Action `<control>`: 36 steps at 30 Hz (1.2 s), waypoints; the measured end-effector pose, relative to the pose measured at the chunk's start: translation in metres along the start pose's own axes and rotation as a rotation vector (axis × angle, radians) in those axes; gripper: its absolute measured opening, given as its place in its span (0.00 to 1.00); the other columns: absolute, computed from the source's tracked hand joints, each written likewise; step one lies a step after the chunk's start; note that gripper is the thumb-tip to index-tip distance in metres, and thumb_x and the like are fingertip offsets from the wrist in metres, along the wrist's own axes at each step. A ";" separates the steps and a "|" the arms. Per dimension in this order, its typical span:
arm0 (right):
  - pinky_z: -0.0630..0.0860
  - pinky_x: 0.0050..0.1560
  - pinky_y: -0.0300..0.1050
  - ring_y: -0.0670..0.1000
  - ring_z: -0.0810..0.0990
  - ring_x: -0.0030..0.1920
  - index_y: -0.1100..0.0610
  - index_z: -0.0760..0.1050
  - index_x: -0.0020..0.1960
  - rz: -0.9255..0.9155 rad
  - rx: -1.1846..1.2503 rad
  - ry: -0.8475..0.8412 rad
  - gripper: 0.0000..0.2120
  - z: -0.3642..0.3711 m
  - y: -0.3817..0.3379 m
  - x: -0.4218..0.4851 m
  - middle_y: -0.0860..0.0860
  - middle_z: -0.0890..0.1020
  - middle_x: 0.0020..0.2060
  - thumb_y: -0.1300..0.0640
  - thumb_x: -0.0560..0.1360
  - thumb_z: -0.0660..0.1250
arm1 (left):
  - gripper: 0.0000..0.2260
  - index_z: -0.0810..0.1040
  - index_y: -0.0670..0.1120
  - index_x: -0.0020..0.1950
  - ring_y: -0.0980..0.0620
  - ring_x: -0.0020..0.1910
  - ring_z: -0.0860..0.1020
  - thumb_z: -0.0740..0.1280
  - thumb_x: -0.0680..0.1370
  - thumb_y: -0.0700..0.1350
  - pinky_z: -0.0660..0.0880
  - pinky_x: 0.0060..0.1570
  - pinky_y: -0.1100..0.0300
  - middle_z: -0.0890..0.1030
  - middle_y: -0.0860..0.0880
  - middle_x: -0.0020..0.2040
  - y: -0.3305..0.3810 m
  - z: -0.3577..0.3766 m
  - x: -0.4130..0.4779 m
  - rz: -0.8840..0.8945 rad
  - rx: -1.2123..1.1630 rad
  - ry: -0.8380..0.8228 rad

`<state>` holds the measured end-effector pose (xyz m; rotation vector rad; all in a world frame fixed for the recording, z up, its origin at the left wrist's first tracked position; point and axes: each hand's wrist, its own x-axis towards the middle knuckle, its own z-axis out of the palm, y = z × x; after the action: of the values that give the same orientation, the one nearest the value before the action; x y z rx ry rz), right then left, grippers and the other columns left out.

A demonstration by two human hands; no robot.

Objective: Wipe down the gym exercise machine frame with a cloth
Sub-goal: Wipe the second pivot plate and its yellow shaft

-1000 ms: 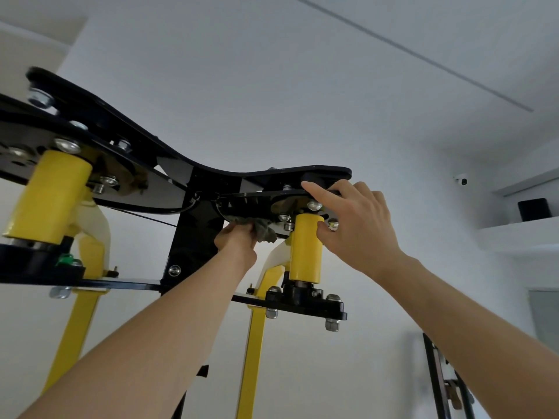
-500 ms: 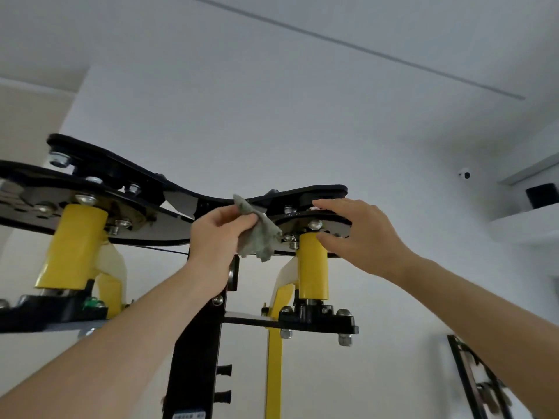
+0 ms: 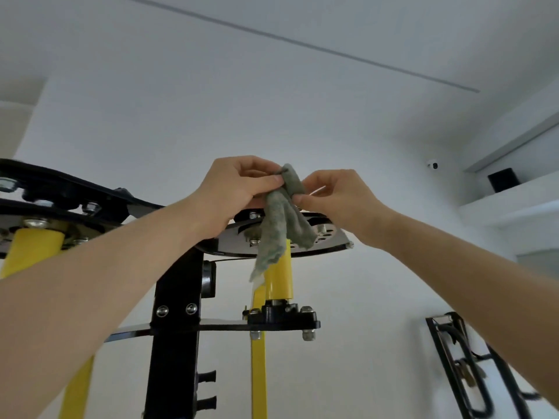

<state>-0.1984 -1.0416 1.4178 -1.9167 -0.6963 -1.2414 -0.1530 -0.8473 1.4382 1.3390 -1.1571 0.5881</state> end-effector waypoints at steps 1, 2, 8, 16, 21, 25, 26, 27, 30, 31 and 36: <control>0.83 0.55 0.51 0.57 0.86 0.48 0.61 0.82 0.48 0.030 0.011 -0.003 0.06 -0.004 0.001 0.000 0.57 0.86 0.45 0.60 0.73 0.76 | 0.06 0.83 0.41 0.51 0.47 0.43 0.86 0.74 0.74 0.36 0.82 0.43 0.58 0.86 0.44 0.45 0.001 0.002 0.002 0.007 0.023 -0.018; 0.83 0.54 0.52 0.58 0.86 0.48 0.63 0.81 0.48 0.057 0.031 -0.003 0.08 -0.008 0.001 0.000 0.60 0.86 0.46 0.61 0.73 0.76 | 0.07 0.83 0.42 0.50 0.48 0.43 0.86 0.75 0.74 0.36 0.82 0.42 0.59 0.86 0.44 0.45 0.001 0.003 0.004 0.015 0.061 -0.033; 0.74 0.27 0.41 0.49 0.79 0.31 0.59 0.77 0.44 0.112 -0.072 0.071 0.08 -0.035 0.010 0.007 0.54 0.81 0.35 0.67 0.72 0.75 | 0.10 0.85 0.49 0.47 0.56 0.34 0.82 0.81 0.69 0.41 0.78 0.35 0.63 0.84 0.51 0.39 -0.007 0.009 0.017 0.108 0.506 0.047; 0.84 0.34 0.45 0.54 0.83 0.29 0.63 0.78 0.42 0.319 -0.025 0.288 0.08 -0.033 0.030 0.045 0.58 0.80 0.41 0.74 0.71 0.69 | 0.08 0.84 0.53 0.46 0.56 0.43 0.81 0.72 0.76 0.39 0.79 0.51 0.56 0.84 0.55 0.42 -0.020 0.036 0.044 0.133 0.913 -0.052; 0.85 0.44 0.53 0.60 0.86 0.43 0.59 0.79 0.35 0.404 -0.086 0.367 0.13 -0.039 0.064 0.057 0.59 0.82 0.41 0.76 0.67 0.69 | 0.08 0.87 0.51 0.50 0.57 0.49 0.82 0.67 0.81 0.46 0.74 0.50 0.63 0.85 0.56 0.46 -0.017 0.038 0.041 -0.045 0.708 -0.241; 0.84 0.45 0.44 0.56 0.86 0.45 0.61 0.82 0.50 0.394 0.067 0.049 0.06 -0.048 0.076 0.040 0.60 0.86 0.48 0.67 0.74 0.72 | 0.14 0.87 0.50 0.44 0.55 0.39 0.79 0.68 0.79 0.58 0.72 0.46 0.60 0.83 0.50 0.40 -0.016 0.039 0.034 -0.007 0.850 -0.303; 0.83 0.46 0.44 0.55 0.86 0.48 0.60 0.81 0.55 0.381 0.123 -0.021 0.08 -0.050 0.077 0.034 0.59 0.86 0.49 0.65 0.76 0.71 | 0.13 0.86 0.51 0.46 0.57 0.39 0.78 0.68 0.79 0.57 0.71 0.45 0.63 0.84 0.52 0.41 -0.017 0.042 0.032 0.054 0.861 -0.278; 0.83 0.48 0.43 0.55 0.86 0.50 0.60 0.80 0.58 0.356 0.164 -0.072 0.10 -0.052 0.079 0.030 0.58 0.86 0.51 0.65 0.77 0.70 | 0.11 0.86 0.51 0.50 0.60 0.42 0.79 0.68 0.79 0.56 0.71 0.46 0.66 0.84 0.55 0.45 -0.018 0.046 0.031 0.138 0.854 -0.255; 0.80 0.60 0.47 0.56 0.84 0.56 0.61 0.80 0.59 0.243 0.146 -0.154 0.11 -0.052 0.088 0.026 0.56 0.86 0.52 0.66 0.77 0.69 | 0.08 0.84 0.53 0.57 0.62 0.50 0.81 0.69 0.80 0.51 0.74 0.51 0.67 0.84 0.59 0.51 -0.018 0.061 0.029 0.267 0.831 -0.311; 0.79 0.63 0.50 0.58 0.84 0.57 0.61 0.80 0.58 0.213 0.142 -0.176 0.10 -0.052 0.091 0.026 0.58 0.86 0.53 0.66 0.78 0.68 | 0.08 0.84 0.54 0.58 0.61 0.51 0.81 0.68 0.80 0.50 0.75 0.52 0.66 0.84 0.59 0.51 -0.019 0.067 0.029 0.254 0.859 -0.366; 0.73 0.69 0.58 0.61 0.82 0.59 0.61 0.80 0.57 0.133 0.132 -0.268 0.08 -0.059 0.109 0.033 0.60 0.85 0.54 0.62 0.78 0.68 | 0.13 0.85 0.52 0.49 0.56 0.44 0.81 0.67 0.79 0.60 0.76 0.49 0.56 0.84 0.53 0.44 -0.015 0.082 0.041 0.166 0.998 -0.374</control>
<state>-0.1332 -1.1514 1.4326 -2.0029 -0.7534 -0.8451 -0.1493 -0.9386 1.4547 2.2790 -1.3343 1.1591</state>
